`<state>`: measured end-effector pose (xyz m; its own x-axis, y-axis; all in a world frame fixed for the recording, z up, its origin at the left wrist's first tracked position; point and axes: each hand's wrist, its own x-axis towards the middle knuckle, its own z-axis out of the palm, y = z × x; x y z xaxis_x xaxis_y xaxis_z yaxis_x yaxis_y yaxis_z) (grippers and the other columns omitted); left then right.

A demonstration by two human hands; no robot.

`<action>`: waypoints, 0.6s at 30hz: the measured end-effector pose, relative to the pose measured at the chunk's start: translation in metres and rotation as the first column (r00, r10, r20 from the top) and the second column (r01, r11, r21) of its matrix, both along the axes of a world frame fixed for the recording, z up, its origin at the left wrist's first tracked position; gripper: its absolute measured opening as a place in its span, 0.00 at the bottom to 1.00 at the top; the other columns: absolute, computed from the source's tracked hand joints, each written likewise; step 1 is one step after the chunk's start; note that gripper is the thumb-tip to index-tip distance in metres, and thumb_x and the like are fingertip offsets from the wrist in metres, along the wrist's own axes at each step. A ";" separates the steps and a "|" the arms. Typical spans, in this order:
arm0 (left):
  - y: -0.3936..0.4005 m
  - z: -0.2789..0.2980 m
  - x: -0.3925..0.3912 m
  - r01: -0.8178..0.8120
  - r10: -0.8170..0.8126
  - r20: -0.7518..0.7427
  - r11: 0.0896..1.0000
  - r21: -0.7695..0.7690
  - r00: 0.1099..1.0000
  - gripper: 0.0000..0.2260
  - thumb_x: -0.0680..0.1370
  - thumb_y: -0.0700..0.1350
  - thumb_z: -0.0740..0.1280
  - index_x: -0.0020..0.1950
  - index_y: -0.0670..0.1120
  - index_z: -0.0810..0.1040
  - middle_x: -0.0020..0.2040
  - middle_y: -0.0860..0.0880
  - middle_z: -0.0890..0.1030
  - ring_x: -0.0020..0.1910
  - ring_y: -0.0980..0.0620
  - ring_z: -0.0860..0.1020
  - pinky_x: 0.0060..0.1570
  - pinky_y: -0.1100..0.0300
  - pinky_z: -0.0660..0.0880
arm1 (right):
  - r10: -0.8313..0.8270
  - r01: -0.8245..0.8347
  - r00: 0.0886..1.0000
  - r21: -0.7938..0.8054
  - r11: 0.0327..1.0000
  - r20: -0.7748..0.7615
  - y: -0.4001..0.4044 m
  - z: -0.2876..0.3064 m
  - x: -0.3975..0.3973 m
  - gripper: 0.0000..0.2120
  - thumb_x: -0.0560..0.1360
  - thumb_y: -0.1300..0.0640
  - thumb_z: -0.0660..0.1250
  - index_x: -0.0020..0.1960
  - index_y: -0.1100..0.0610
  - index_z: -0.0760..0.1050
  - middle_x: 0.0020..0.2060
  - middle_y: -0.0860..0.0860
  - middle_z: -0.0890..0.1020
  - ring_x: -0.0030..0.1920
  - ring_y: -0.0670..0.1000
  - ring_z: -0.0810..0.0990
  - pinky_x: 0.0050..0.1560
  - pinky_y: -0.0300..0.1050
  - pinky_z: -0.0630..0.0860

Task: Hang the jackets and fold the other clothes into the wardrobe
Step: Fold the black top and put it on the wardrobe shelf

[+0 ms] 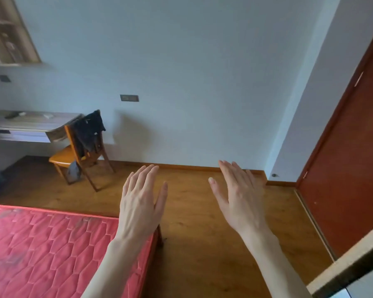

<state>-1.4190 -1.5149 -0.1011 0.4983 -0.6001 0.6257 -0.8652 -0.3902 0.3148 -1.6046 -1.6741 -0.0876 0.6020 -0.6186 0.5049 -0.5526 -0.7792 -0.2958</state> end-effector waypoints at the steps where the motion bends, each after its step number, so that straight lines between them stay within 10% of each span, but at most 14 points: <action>1: -0.008 -0.001 0.017 -0.013 0.013 0.009 1.000 0.007 1.000 0.22 0.85 0.55 0.59 0.74 0.44 0.74 0.71 0.46 0.78 0.75 0.47 0.71 0.77 0.45 0.64 | 0.018 -0.018 1.000 -0.002 1.000 -0.010 -0.011 0.000 0.019 0.30 0.86 0.37 0.51 0.82 0.50 0.62 0.79 0.47 0.68 0.81 0.47 0.61 0.81 0.45 0.47; 18: -0.147 -0.005 0.285 -0.178 0.178 0.028 0.983 0.031 0.984 0.21 0.85 0.55 0.60 0.72 0.44 0.77 0.69 0.47 0.79 0.73 0.48 0.74 0.76 0.44 0.67 | 0.236 -0.238 0.971 0.052 0.970 0.028 -0.166 0.005 0.319 0.30 0.84 0.38 0.54 0.78 0.54 0.70 0.75 0.50 0.75 0.77 0.50 0.70 0.81 0.51 0.59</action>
<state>-1.1336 -1.6615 -0.1059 0.5835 -0.5238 0.6206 -0.7885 -0.5484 0.2784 -1.2852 -1.8401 -0.0825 0.7240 -0.4866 0.4890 -0.3471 -0.8695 -0.3513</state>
